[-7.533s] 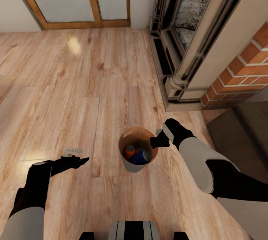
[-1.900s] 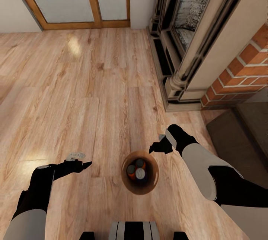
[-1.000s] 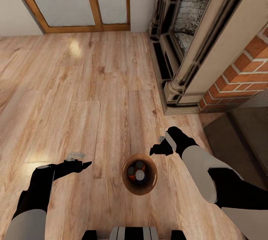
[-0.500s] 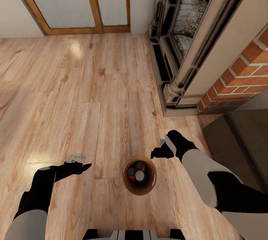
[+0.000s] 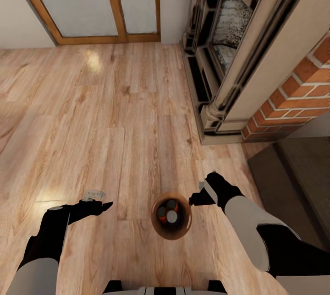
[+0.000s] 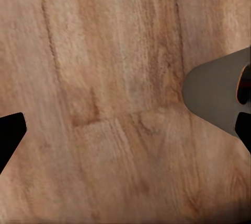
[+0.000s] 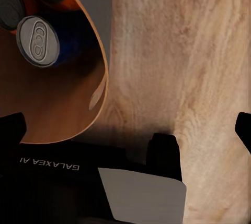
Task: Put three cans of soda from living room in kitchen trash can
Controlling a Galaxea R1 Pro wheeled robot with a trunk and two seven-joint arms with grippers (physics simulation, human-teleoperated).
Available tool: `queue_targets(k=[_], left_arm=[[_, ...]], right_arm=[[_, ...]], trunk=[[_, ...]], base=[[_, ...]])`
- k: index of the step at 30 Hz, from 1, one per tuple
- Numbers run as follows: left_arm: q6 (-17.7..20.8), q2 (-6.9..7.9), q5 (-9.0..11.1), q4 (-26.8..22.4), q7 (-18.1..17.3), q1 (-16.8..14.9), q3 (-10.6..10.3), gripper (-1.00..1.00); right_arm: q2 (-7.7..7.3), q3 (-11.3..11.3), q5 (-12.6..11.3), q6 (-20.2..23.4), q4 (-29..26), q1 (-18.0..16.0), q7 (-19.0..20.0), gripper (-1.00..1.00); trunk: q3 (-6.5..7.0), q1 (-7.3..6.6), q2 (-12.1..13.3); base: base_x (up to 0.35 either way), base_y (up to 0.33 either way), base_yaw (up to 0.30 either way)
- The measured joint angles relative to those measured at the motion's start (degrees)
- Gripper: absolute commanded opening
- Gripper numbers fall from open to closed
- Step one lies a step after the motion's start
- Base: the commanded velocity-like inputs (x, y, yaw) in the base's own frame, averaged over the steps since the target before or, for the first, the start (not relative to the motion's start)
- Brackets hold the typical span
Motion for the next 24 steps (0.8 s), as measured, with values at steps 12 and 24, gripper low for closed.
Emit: queue_targets(k=[12, 24], left_arm=[[-2.76, 0.19, -0.13, 7.28, 6.59, 0.01, 0.00, 1.00], [-8.40, 0.58, -0.16, 23.54, 14.03, 0.01, -0.01, 1.00]], right_arm=[[-2.69, 0.05, 0.35, -3.90, 0.06, 4.33, 0.30, 1.00], [-9.38, 3.89, 0.22, -14.78, 0.10, 14.43, 2.89, 1.00]], trunk=[[2.15, -2.63, 4.81], [4.30, -5.27, 9.63]], base=[[0.000, 0.000, 0.000], [0.000, 0.000, 0.000]])
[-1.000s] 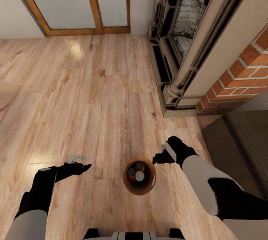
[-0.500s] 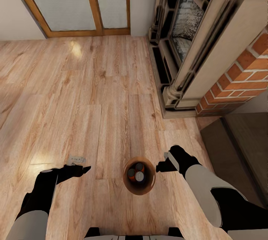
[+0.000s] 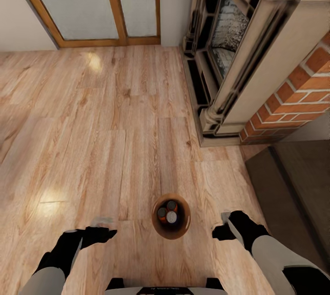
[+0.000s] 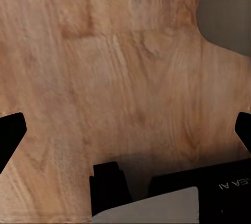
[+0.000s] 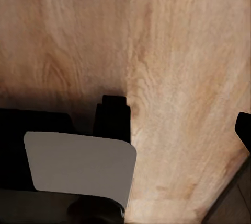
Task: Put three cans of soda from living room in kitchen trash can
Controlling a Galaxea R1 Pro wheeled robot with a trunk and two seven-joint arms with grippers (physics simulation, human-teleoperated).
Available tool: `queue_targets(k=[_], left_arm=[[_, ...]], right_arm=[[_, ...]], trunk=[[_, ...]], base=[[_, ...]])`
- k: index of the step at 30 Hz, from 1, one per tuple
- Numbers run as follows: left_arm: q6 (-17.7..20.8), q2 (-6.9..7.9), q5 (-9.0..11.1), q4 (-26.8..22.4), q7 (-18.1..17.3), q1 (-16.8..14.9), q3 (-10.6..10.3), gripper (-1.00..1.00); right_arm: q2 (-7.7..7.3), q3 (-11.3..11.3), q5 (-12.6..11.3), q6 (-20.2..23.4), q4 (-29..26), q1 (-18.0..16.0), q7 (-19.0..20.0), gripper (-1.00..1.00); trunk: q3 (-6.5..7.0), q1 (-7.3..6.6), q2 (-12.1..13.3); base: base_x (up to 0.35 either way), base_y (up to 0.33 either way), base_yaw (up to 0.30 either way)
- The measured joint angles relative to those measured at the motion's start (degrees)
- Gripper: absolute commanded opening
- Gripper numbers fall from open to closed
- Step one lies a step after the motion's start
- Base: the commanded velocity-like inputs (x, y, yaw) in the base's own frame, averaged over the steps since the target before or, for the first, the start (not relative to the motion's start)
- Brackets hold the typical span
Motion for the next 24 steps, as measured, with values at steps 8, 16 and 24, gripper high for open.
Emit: queue_targets(k=[8, 16, 24], left_arm=[[-8.89, 2.61, -0.23, 10.23, 5.56, 0.08, 0.01, 1.00], [-18.83, 6.53, 0.04, 20.32, 10.85, 2.79, 0.16, 1.00], [-30.15, 8.04, 4.78, 23.23, 15.56, 12.54, 0.30, 1.00]], right_arm=[[-6.31, 1.36, 0.17, -16.03, 0.68, 10.62, 6.78, 1.00], [-7.65, 2.35, 0.09, -28.57, 1.31, 19.74, 7.31, 1.00], [-8.27, 2.39, -0.27, -44.05, 8.92, 25.08, 7.21, 1.00]], trunk=[[1.44, -1.76, 3.21], [2.87, -3.52, 6.42], [4.31, -5.27, 9.63]], base=[[0.000, 0.000, 0.000], [0.000, 0.000, 0.000], [0.000, 0.000, 0.000]])
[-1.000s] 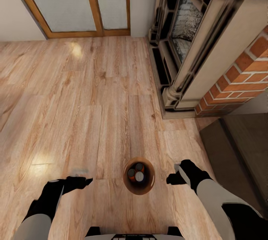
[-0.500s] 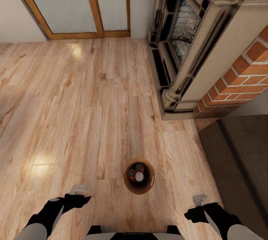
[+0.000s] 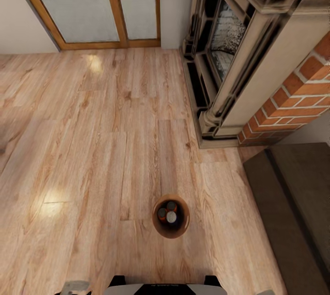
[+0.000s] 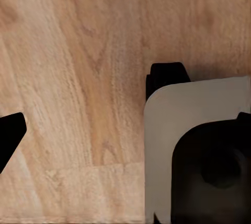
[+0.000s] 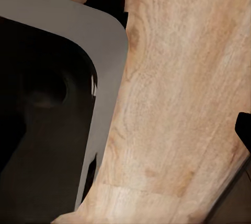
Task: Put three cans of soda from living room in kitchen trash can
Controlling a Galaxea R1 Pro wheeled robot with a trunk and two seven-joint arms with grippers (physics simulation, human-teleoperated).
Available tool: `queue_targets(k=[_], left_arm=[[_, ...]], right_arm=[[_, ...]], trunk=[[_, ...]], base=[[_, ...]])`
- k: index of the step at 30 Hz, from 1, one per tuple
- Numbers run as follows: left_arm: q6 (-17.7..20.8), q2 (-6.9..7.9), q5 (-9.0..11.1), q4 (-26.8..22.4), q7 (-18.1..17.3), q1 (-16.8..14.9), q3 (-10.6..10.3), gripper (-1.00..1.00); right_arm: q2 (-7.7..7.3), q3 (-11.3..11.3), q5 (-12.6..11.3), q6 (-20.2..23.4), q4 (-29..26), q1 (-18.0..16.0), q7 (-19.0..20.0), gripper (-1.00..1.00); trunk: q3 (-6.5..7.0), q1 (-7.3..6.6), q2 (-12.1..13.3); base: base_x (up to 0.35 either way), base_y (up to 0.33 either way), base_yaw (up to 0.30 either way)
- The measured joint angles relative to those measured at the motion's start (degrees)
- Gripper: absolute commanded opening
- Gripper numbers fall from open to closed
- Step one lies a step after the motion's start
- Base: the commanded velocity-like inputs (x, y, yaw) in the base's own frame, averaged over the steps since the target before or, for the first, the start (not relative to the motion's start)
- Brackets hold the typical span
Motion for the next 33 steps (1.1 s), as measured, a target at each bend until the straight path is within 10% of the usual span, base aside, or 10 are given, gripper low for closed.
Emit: queue_targets(k=[9, 26, 33], left_arm=[[-11.75, 2.28, 9.65, 0.51, 0.78, 13.82, -0.01, 1.00], [-13.65, 2.35, 10.70, 5.81, 0.75, 16.68, -0.22, 1.00], [-13.66, 2.04, 10.64, 6.33, 0.75, 16.71, -0.28, 1.00]], right_arm=[[0.17, -0.38, -0.71, -7.03, 8.24, 1.37, -0.69, 1.00], [0.43, -0.97, -0.91, -14.06, 10.36, 7.13, -4.67, 1.00], [0.37, -5.34, -0.88, -14.10, 10.38, 10.12, -4.85, 1.00]], trunk=[[1.62, -1.98, 3.61], [4.67, -5.71, 10.43], [5.93, -7.25, 13.23]], base=[[0.000, 0.000, 0.000], [0.000, 0.000, 0.000], [0.000, 0.000, 0.000]])
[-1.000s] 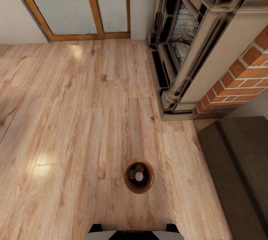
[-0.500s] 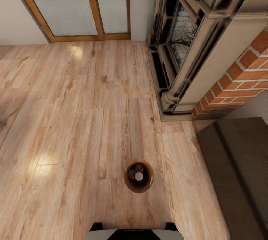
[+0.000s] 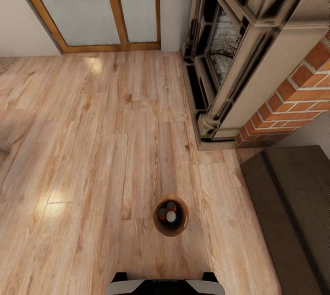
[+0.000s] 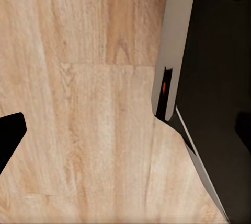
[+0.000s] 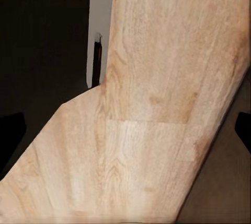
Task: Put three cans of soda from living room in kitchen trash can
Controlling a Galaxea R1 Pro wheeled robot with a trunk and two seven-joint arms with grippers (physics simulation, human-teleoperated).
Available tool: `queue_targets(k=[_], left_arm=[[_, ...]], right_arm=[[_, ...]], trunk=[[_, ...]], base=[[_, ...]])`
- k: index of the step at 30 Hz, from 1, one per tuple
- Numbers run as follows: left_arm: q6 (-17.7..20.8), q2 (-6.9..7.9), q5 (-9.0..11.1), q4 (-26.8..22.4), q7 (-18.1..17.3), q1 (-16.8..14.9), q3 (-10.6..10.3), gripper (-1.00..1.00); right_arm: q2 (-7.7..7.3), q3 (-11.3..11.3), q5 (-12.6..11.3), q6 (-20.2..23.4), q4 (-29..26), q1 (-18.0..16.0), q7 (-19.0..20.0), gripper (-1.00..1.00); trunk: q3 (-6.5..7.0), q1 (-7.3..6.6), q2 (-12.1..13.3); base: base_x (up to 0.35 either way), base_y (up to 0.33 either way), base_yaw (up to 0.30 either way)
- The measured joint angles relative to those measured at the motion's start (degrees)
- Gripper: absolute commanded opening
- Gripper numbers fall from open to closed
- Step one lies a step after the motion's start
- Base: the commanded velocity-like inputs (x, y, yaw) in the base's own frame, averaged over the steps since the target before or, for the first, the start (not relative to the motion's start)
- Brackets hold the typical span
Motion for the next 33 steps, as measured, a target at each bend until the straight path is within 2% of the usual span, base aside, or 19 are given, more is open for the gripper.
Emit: queue_targets(k=[2, 7, 15, 19, 20, 22, 25, 27, 33], left_arm=[[-0.02, -0.08, 0.00, 0.05, 0.00, 0.01, -0.01, 1.00], [-0.04, -0.18, -0.02, 0.08, 0.00, 0.01, -0.01, 1.00], [0.29, -0.01, -0.11, 0.88, 0.08, 0.15, -0.03, 1.00], [0.49, 0.23, -0.09, 2.25, 0.38, 0.95, -0.01, 1.00], [0.66, 0.21, -0.18, 2.53, 0.98, 1.46, -0.04, 1.00], [0.74, 0.14, -0.20, 2.64, 1.41, 2.16, -0.05, 1.00], [1.43, 0.13, -0.27, 2.79, 1.75, 3.78, -0.17, 1.00], [2.07, 0.11, -0.25, 2.80, 1.72, 4.51, -0.17, 1.00], [3.02, -0.08, -0.16, 2.75, 1.99, 5.53, -0.14, 1.00]], right_arm=[[-0.03, -1.65, 0.01, 0.02, 0.01, 0.98, -0.03, 1.00], [0.07, -3.09, 0.02, -0.03, 0.01, 3.21, -0.12, 1.00], [0.17, -3.86, 0.01, -0.04, 0.00, 4.13, -0.15, 1.00], [0.24, -6.27, 0.01, -0.04, -0.05, 4.23, -0.15, 1.00], [0.26, -8.11, 0.02, -0.04, -0.11, 4.25, -0.15, 1.00], [0.27, -9.66, 0.05, -0.03, -0.13, 4.26, -0.15, 1.00], [0.24, -13.32, 0.13, 0.17, -0.27, 4.27, -0.15, 1.00], [0.24, -14.50, 0.18, 0.27, -0.39, 4.27, -0.15, 1.00], [0.28, -15.39, 0.26, 0.36, -0.52, 4.27, -0.17, 1.00]], trunk=[[0.36, -0.44, 0.80], [1.26, -1.54, 2.81], [2.69, -3.29, 6.02], [3.41, -4.17, 7.62], [3.59, -4.39, 8.02], [3.95, -4.83, 8.82], [4.49, -5.49, 10.03], [4.49, -5.50, 10.04], [4.50, -5.50, 10.04]], base=[[0.000, 0.000, 0.000], [0.000, 0.000, 0.000], [0.000, 0.000, 0.000], [0.000, 0.000, 0.000], [0.000, 0.000, 0.000], [0.000, 0.000, 0.000], [0.000, 0.000, 0.000], [0.000, 0.000, 0.000], [0.000, 0.000, 0.000]])
